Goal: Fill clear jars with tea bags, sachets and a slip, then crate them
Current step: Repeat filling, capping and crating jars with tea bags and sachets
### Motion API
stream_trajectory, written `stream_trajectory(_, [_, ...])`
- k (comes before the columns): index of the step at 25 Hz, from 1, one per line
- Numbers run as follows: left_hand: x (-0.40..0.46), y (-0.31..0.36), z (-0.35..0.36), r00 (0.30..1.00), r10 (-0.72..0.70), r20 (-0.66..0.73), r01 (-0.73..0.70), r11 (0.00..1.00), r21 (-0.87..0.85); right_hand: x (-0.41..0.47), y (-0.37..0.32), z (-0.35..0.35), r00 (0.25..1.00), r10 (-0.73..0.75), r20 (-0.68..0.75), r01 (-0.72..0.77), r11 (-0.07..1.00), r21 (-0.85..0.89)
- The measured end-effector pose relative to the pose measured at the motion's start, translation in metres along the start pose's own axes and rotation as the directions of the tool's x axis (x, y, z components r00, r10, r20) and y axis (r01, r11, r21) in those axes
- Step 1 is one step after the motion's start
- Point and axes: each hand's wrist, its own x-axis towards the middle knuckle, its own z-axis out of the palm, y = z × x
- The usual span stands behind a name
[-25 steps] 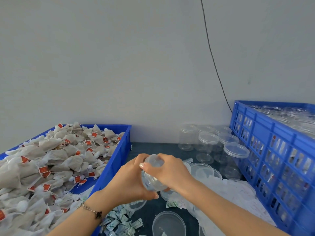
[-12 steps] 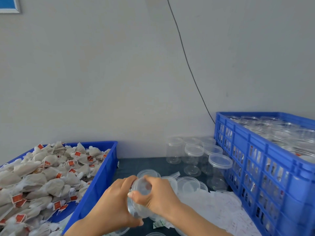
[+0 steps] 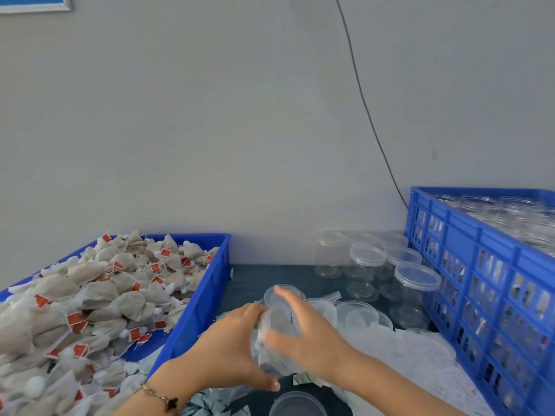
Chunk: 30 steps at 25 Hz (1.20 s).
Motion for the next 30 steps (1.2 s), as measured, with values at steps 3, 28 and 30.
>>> stream_trajectory(3, [-0.002,-0.003,0.000,1.000,0.025,0.007,-0.026,0.998,0.049,0.003,-0.007,0.003,0.980,0.198,-0.027,-0.198,0.947,-0.253])
stream_trajectory(28, [0.001,-0.005,-0.012,0.991,0.009,0.131,0.066,0.825,-0.561,0.011,-0.048,-0.045,0.903,-0.146,0.404,0.317,0.861,-0.398])
stream_trajectory(30, [0.001,-0.004,-0.020,0.981,0.080,0.175,0.054,0.760,-0.648,0.014,-0.057,-0.056,0.882,-0.163,0.443,0.343,0.865,-0.365])
